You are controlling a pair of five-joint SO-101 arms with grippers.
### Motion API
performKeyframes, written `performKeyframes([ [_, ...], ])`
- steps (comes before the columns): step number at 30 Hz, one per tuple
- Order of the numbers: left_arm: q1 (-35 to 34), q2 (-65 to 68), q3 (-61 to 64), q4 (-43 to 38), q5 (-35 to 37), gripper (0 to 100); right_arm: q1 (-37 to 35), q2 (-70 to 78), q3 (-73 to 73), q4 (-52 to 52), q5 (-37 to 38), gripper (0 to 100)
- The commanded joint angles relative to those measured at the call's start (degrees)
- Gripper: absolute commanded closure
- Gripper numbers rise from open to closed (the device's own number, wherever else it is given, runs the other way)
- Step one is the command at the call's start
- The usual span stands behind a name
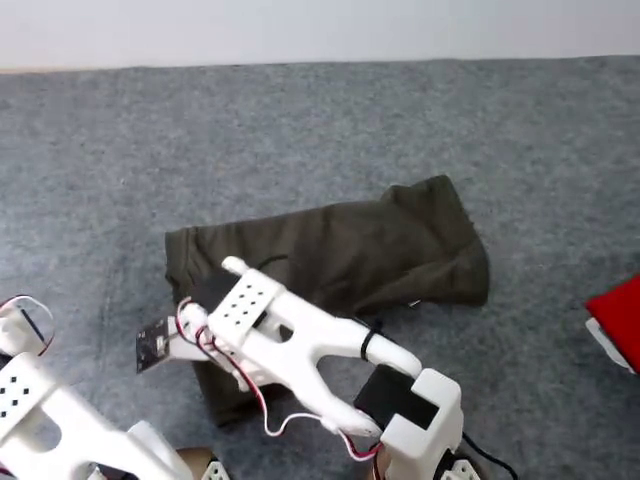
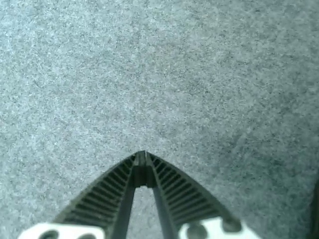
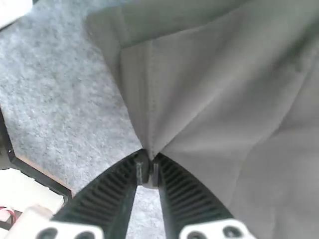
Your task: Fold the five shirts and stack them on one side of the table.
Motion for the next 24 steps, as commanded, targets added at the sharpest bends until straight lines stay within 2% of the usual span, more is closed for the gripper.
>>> performKeyframes([
  [1,-0.18,-1.23,-0.31,-1.14,-0.18,100,-1.01,-0.57,1.58,-2.59,-0.62,98.8],
  [8,-0.18,-1.23,-0.13,-1.14,-0.18,100,-0.66,-0.40,4.31,-7.08,-0.35,98.8],
  [12,-0.18,-1.23,-0.13,-1.14,-0.18,100,0.04,-0.66,4.40,-5.85,-0.44,98.4],
  [15,-0.18,-1.23,-0.13,-1.14,-0.18,100,0.04,-1.01,4.40,-2.33,-0.62,92.2],
  [18,-0.18,-1.23,-0.13,-1.14,-0.18,100,0.04,-1.10,4.22,0.57,-4.75,85.2],
  [24,-0.18,-1.23,-0.40,-1.14,-0.18,100,0.13,-2.42,5.01,-0.84,-5.10,83.8],
])
